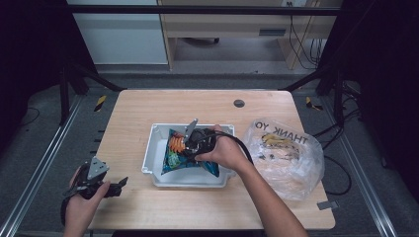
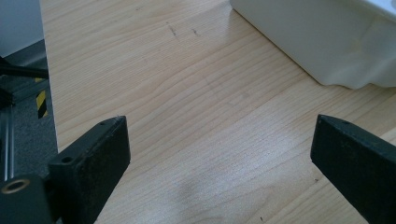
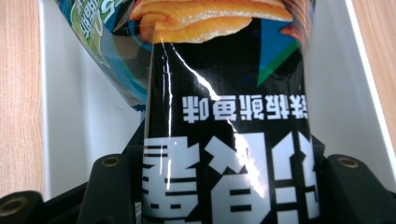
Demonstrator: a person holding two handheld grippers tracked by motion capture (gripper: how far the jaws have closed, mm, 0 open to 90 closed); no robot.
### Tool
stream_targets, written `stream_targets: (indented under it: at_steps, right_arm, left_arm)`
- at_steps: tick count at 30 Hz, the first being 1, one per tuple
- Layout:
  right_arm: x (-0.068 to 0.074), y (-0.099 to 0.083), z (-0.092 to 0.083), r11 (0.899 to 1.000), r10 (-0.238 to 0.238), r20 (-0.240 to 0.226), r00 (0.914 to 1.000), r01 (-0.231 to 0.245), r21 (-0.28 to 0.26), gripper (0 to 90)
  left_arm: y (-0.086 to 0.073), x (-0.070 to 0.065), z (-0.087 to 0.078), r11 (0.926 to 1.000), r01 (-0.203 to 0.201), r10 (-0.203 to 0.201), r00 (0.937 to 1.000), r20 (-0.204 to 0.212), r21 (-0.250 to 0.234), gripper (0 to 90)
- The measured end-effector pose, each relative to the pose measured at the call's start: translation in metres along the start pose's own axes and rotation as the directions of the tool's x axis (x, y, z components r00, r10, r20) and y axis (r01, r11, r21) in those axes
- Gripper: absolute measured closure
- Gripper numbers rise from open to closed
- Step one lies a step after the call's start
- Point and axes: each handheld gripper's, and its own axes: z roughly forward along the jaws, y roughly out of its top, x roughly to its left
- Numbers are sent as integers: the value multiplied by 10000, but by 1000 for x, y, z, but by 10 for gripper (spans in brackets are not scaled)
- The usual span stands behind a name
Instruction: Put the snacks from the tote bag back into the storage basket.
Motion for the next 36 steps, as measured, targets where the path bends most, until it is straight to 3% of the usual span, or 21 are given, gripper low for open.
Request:
stream_targets:
  at_steps: [36]
  right_arm:
    - [-1, 1, 12, 9998, 179, -187, 9997, -177, 107, 425]
  left_arm:
    - [0, 0, -1, 10000, -11, 11, 10000, 19, 17, 45]
